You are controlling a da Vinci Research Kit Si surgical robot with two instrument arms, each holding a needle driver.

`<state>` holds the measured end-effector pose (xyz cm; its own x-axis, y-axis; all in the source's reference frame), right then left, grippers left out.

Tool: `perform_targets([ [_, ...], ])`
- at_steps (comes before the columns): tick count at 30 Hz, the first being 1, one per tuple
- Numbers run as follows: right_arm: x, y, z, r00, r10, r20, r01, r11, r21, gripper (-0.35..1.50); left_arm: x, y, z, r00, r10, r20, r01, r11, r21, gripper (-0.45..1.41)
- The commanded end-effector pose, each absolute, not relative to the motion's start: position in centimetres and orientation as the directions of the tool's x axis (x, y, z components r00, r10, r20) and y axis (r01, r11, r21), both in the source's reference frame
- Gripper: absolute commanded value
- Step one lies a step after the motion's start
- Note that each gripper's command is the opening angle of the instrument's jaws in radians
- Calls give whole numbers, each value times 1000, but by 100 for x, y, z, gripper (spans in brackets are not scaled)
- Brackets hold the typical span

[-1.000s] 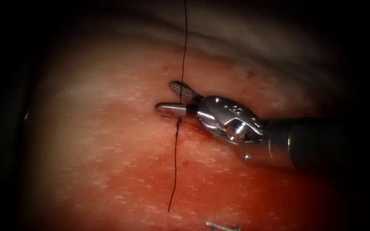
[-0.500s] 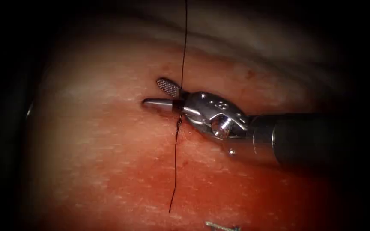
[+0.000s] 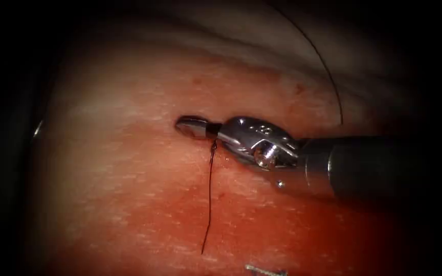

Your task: Wound Closure

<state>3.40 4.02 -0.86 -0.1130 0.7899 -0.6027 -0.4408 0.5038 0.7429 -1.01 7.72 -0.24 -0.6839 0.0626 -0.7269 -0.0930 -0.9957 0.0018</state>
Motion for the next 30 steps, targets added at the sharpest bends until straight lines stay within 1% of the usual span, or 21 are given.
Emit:
perform_targets([
  [1, 336, 407, -92, -168, 774, -611, -481, 477, 735, 108, -106, 772, -18, -683, 62, -727, -93, -996, 2, -35],
  [2, 333, 408, -95, -173, 768, -616, -493, 474, 729, 125, -107, 771, -18, -679, 62, -732, -90, -996, -1, -35],
  [3, 323, 410, -100, -169, 765, -622, -503, 476, 722, 133, -109, 770, -17, -673, 61, -737, -87, -996, -4, -35],
  [5, 302, 411, -108, -156, 758, -633, -514, 485, 707, 133, -119, 764, -13, -664, 58, -745, -82, -997, -5, -35],
  [6, 274, 410, -116, -142, 741, -656, -555, 489, 673, 135, -136, 757, -7, -661, 55, -748, -80, -997, -2, -35],
  [7, 263, 408, -119, -142, 737, -661, -577, 481, 660, 140, -145, 754, -3, -658, 59, -751, -78, -997, -10, -35],
  [8, 242, 399, -123, -124, 741, -659, -611, 466, 640, 146, -164, 750, 7, -661, 71, -747, -76, -997, -28, -35],
  [10, 227, 388, -126, -111, 744, -659, -634, 458, 624, 146, -188, 743, 22, -679, 63, -731, -60, -998, -30, -35],
  [11, 215, 376, -129, -97, 748, -656, -645, 455, 614, 146, -211, 736, 39, -686, 64, -725, -46, -998, -44, -35],
  [15, 208, 357, -141, -93, 752, -653, -645, 454, 614, 146, -256, 726, 78, -683, 73, -727, -31, -997, -71, -35],
  [22, 226, 339, -152, -91, 753, -651, -626, 465, 626, 145, -323, 752, 116, -675, 87, -733, -43, -996, -79, -35],
  [27, 230, 339, -152, -92, 753, -652, -626, 465, 626, 145, -353, 769, 138, -687, 86, -721, -34, -996, -86, -35],
  [30, 231, 338, -152, -92, 753, -652, -626, 465, 626, 145, -358, 770, 150, -693, 84, -716, -31, -996, -87, -35],
])
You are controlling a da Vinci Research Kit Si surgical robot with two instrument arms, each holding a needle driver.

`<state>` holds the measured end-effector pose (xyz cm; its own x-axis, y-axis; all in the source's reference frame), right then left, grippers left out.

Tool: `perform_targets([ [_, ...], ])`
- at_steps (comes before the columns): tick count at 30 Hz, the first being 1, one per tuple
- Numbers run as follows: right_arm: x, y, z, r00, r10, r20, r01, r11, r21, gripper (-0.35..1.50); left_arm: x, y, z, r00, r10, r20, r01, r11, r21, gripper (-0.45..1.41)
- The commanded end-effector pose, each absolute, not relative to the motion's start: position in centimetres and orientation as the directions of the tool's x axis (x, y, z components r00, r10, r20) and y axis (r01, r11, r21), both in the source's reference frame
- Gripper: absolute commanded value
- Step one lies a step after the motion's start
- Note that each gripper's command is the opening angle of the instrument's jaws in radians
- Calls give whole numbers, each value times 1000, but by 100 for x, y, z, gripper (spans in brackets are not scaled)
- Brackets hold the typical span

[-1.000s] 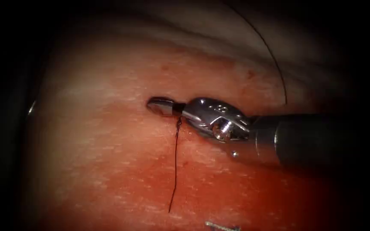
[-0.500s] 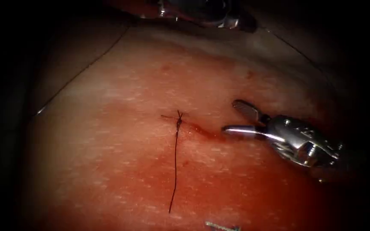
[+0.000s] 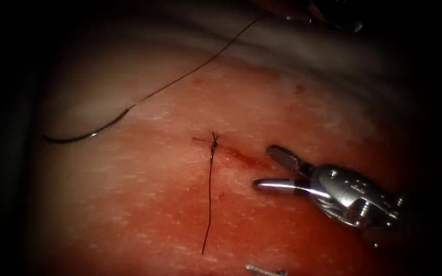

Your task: Wound Closure

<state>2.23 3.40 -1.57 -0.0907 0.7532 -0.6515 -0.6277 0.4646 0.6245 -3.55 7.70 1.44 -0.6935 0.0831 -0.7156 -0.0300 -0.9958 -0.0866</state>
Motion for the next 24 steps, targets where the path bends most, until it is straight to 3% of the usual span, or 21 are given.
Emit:
perform_targets([
  [1, 232, 338, -152, -92, 753, -652, -625, 466, 626, 145, -363, 770, 157, -691, 86, -718, -28, -995, -92, -35],
  [4, 237, 338, -151, -92, 753, -652, -623, 468, 628, 145, -367, 770, 164, -685, 94, -722, -22, -994, -109, -35],
  [6, 241, 335, -150, -87, 754, -651, -618, 471, 629, 146, -360, 772, 164, -679, 143, -720, -45, -987, -154, 20],
  [9, 247, 334, -148, -82, 756, -649, -613, 476, 631, 146, -349, 772, 163, -680, 172, -713, -65, -983, -174, 61],
  [11, 252, 332, -146, -78, 757, -649, -606, 480, 634, 146, -339, 770, 160, -685, 225, -693, -109, -972, -208, 78],
  [24, 260, 328, -147, -64, 764, -643, -594, 488, 640, 146, -237, 776, 101, -571, 300, -764, -69, -945, -320, 78],
])
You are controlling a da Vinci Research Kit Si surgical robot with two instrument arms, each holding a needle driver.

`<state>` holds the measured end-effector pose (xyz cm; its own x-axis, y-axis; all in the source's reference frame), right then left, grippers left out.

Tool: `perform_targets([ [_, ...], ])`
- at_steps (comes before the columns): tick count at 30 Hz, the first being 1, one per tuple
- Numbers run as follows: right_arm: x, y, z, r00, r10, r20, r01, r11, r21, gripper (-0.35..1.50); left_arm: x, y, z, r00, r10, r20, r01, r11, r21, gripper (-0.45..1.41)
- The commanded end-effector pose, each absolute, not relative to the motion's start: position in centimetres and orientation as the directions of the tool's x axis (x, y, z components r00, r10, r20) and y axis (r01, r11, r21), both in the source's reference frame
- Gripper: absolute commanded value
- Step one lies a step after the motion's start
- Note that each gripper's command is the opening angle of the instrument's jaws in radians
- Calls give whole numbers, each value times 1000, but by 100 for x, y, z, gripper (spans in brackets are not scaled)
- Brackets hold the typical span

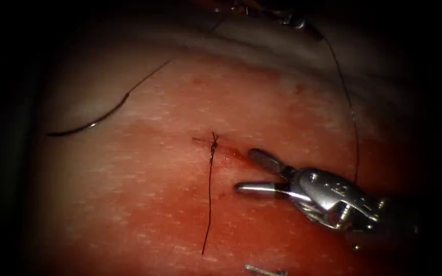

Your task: Wound Closure

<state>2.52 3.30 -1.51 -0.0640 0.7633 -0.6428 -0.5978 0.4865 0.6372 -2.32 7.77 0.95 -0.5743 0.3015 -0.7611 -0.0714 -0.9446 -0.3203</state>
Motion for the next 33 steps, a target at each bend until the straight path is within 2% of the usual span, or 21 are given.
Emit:
perform_targets([
  [1, 262, 327, -148, -59, 766, -640, -590, 490, 641, 146, -222, 778, 92, -556, 311, -771, -61, -940, -335, 78],
  [10, 263, 324, -153, -57, 768, -638, -583, 493, 646, 146, -136, 762, 45, -436, 320, -841, -75, -944, -321, 78],
  [16, 255, 327, -174, -52, 780, -623, -565, 492, 662, 145, -90, 681, 27, -453, 239, -859, -36, -967, -251, 72],
  [20, 241, 329, -194, -24, 774, -633, -543, 521, 658, 131, -88, 630, 31, -455, 157, -876, -8, -985, -172, 56],
  [29, 220, 340, -212, 11, 757, -653, -527, 559, 640, 131, -104, 557, 57, -441, 22, -897, 120, -989, -83, 55],
  [33, 220, 343, -214, 21, 749, -662, -525, 572, 630, 133, -116, 522, 69, -437, -106, -893, 212, -977, 12, 53],
])
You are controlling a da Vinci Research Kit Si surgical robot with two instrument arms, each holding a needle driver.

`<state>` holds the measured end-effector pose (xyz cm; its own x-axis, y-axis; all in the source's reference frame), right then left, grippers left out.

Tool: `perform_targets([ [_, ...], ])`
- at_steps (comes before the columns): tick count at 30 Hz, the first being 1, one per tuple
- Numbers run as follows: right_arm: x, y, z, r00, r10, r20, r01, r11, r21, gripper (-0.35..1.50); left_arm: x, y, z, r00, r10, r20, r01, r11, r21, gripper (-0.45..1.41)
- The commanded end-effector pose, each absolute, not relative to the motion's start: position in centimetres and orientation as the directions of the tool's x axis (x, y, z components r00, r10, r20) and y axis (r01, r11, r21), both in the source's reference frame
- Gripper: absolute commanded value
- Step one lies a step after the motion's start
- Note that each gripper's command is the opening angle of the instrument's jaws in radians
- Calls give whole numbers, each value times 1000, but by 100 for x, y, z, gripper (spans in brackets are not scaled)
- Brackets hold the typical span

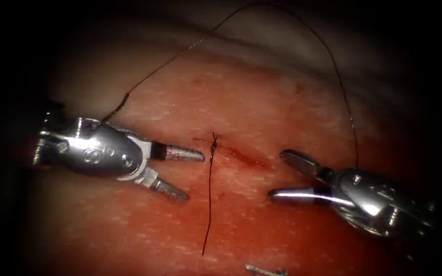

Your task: Wound Closure

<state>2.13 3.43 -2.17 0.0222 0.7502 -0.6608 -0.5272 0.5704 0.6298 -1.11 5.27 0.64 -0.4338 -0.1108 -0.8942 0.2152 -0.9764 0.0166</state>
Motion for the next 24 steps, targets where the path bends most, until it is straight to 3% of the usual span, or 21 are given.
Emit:
perform_targets([
  [1, 220, 344, -214, 21, 750, -662, -525, 572, 631, 133, -119, 517, 71, -436, -125, -891, 228, -973, 24, 53],
  [19, 220, 344, -216, 27, 744, -668, -526, 579, 623, 131, -153, 466, 71, -368, -293, -883, 357, -921, 156, 36],
  [21, 222, 343, -216, 27, 743, -668, -527, 579, 622, 131, -155, 464, 68, -344, -309, -887, 374, -911, 173, -1],
  [22, 223, 343, -216, 27, 743, -669, -528, 578, 622, 131, -156, 463, 67, -332, -326, -885, 384, -904, 189, -30],
  [24, 225, 343, -215, 26, 743, -669, -529, 578, 621, 131, -156, 464, 66, -306, -351, -885, 384, -896, 223, -35],
])
